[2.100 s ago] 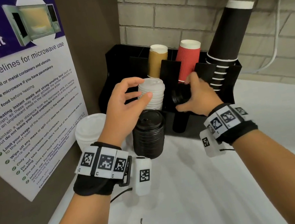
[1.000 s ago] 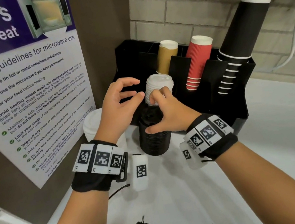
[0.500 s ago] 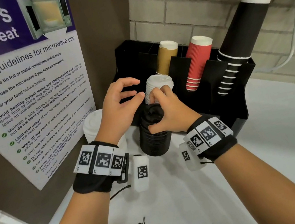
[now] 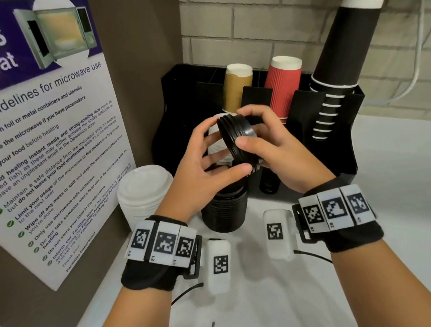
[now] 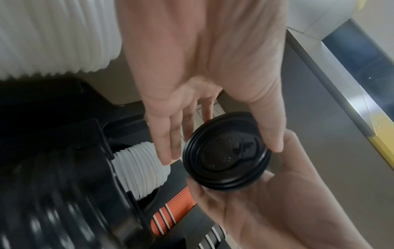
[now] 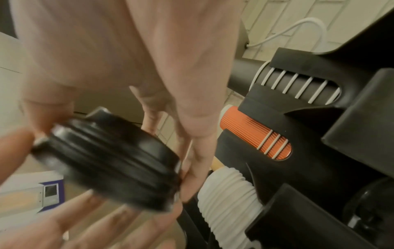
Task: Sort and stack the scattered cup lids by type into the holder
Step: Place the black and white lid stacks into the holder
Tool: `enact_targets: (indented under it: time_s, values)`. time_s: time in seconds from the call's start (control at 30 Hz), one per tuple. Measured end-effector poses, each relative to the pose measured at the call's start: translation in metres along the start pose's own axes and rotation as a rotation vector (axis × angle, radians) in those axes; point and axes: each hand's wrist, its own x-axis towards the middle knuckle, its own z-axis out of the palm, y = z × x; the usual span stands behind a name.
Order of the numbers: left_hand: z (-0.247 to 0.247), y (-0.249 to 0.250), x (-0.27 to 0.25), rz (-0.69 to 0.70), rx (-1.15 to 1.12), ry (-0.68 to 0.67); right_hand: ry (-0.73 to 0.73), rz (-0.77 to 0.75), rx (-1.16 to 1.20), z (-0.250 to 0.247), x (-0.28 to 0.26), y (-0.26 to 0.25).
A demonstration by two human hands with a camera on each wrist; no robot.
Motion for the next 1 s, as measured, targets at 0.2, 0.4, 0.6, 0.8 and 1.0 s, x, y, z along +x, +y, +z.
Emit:
enact_targets:
  time_s: [0.2, 0.4, 0.6, 0.8, 1.0]
  values:
    - [-0.002, 0.002, -0.001, 0.014, 0.005, -0.024, -0.081, 0.057, 0.001, -0.013, -0.006, -0.005]
    - [0.001, 0.002, 0.002, -0.013, 0.057, -0.047, -0.059, 0.017, -0.043, -0.021, -0.009, -0.004]
    - [0.003, 0.002, 0.003, -0.02, 0.082, -0.049, -0.063, -0.026, -0.096, -0.021, -0.008, 0.0]
    - [0.0, 0.0, 0.003, -0.027, 0.087, 0.013, 0.048, -0.038, -0.105, -0.032, -0.003, 0.005]
    - [-0.016, 0.005, 0.003, 0.038, 0.088, 0.189, 0.272, 0.092, -0.544, -0.074, 0.018, 0.027]
